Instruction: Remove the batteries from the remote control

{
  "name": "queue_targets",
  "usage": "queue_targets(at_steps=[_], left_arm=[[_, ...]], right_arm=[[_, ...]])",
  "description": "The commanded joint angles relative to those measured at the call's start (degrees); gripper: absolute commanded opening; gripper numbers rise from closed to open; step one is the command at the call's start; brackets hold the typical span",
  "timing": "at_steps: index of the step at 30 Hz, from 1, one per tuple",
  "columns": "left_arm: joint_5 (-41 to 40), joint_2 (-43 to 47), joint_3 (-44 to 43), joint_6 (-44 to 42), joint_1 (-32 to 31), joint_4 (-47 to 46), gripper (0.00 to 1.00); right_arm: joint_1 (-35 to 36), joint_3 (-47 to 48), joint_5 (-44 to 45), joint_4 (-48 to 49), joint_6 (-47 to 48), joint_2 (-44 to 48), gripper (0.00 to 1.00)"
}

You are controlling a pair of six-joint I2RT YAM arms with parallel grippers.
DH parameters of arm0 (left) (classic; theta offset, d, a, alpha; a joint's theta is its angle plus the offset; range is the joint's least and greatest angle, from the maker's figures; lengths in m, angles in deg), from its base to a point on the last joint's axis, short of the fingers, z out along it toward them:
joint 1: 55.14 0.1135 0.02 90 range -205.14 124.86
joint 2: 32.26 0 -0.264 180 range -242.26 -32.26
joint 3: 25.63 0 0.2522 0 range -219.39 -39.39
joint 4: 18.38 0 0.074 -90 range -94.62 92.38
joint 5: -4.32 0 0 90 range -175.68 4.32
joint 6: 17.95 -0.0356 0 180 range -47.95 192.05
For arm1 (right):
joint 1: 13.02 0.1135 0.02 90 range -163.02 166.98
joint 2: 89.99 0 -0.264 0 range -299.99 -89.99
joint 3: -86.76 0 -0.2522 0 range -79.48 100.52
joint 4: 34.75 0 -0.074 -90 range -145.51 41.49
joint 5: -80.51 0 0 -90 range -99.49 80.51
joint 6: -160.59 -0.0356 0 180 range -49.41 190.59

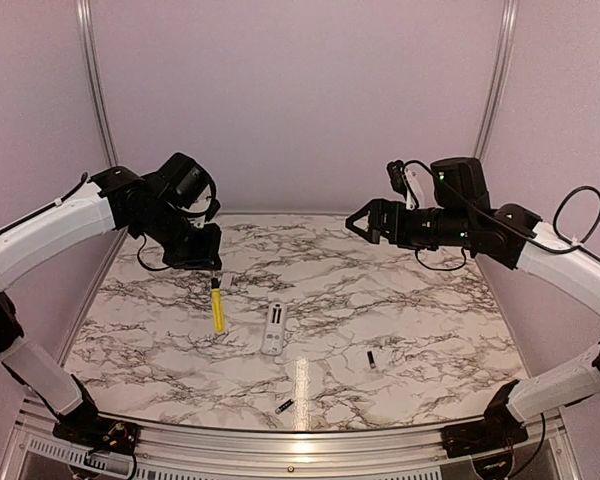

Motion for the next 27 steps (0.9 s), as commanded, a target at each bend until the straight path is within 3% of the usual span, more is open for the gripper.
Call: queue_targets(at_steps=[1, 12, 27], left_arm=[[-1.21, -4.6, -1.27, -4.17, 1.34, 9.01, 0.0], [-2.09, -15.98, -1.81, -8.75, 3.33, 7.38, 0.0], [-1.83, -26.22, -0.89, -7.53, 5.11, -0.37, 0.0]], right_arm=[[-0.42, 3.9, 1.87, -3.94, 1.54, -0.71, 0.98], [-0.43, 3.74, 3.0, -4.91, 0.82, -0.25, 0.98], [-0.42, 1.73, 5.82, -4.53, 1.11, 0.87, 0.98]])
